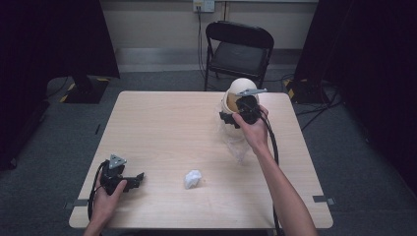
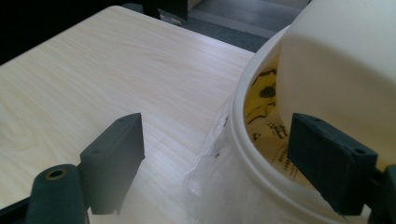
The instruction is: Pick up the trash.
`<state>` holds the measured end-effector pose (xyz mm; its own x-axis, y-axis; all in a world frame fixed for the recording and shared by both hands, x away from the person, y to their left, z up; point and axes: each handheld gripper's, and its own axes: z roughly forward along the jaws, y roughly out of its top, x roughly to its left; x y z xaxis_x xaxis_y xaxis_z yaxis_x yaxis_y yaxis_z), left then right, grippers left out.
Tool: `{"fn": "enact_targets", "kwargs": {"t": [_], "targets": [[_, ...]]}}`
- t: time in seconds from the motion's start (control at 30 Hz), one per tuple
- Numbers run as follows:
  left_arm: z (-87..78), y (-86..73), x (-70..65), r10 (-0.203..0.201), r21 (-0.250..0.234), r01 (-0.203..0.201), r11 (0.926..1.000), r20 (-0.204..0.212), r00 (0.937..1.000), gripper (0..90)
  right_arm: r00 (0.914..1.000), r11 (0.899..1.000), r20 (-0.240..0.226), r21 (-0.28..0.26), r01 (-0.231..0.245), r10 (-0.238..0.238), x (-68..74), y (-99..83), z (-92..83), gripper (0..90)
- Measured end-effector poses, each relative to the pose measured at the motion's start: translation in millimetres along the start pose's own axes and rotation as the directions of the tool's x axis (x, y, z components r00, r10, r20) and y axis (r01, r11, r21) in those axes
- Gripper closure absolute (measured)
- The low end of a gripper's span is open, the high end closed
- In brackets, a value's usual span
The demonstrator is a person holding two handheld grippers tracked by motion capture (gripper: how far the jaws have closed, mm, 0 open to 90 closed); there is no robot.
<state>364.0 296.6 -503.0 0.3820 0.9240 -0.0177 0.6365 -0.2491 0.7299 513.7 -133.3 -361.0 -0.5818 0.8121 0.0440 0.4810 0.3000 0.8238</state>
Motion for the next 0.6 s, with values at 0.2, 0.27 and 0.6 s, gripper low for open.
{"fn": "enact_targets", "kwargs": {"t": [0.2,0.27,0.6], "targets": [[0.0,0.0,0.0,0.0,0.0,0.0,1.0,0.0,1.0,7.0,0.9992,1.0,-0.036,0.009,0.018,-0.018,23.9,-25.4,-21.8,19.4],[0.0,0.0,0.0,0.0,0.0,0.0,1.0,0.0,1.0,7.0,0.9984,0.999,-0.052,0.021,0.025,-0.024,28.3,-32.1,-21.9,19.4],[0.0,0.0,-0.1,0.0,0.0,0.0,1.0,-0.001,1.0,7.0,0.9665,0.989,-0.248,0.111,0.096,-0.066,92.7,-92.1,-4.8,23.1]]}}
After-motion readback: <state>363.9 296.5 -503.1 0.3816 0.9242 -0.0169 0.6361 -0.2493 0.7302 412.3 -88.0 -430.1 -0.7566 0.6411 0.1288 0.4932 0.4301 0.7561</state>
